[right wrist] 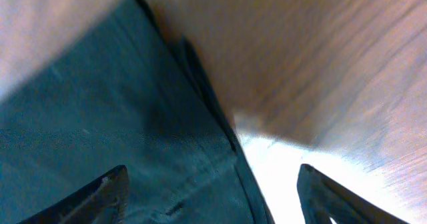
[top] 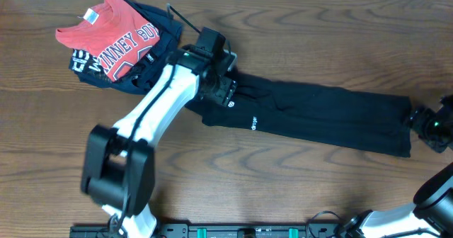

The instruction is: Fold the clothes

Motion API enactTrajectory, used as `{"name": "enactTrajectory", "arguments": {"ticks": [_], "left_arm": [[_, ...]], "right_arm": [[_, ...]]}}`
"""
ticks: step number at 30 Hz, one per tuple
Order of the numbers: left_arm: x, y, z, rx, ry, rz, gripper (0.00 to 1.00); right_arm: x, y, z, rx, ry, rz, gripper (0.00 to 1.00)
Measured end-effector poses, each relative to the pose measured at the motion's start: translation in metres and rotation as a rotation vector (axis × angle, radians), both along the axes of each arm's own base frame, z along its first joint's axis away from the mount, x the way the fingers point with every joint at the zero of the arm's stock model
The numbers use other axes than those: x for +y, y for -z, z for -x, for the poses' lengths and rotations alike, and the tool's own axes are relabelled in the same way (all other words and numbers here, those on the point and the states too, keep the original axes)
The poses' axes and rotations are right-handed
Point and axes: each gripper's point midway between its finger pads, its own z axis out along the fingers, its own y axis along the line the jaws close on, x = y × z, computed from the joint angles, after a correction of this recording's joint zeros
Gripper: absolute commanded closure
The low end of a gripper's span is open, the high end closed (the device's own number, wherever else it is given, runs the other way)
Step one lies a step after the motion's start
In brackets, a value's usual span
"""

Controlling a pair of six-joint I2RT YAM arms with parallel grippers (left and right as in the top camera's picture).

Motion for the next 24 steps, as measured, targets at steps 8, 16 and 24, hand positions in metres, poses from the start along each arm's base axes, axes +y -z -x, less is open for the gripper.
{"name": "enactTrajectory", "arguments": {"ticks": [8, 16, 24], "left_arm": [[0.001, -0.061, 0.003, -0.135, -0.002, 0.06, 0.16], [0.001, -0.066, 0.002, -0.152, -0.003, 0.067, 0.16], [0.0, -0.068, 0.0, -0.162, -0.003, 0.072, 0.15]], "right_arm": [[0.013, 0.022, 0.017, 0.097, -0.045, -0.079, 0.45], [0.014, 0.021, 0.004, 0.025, -0.076, -0.096, 0.57], [0.023, 0.024, -0.002, -0.013, -0.11, -0.143, 0.93]]}}
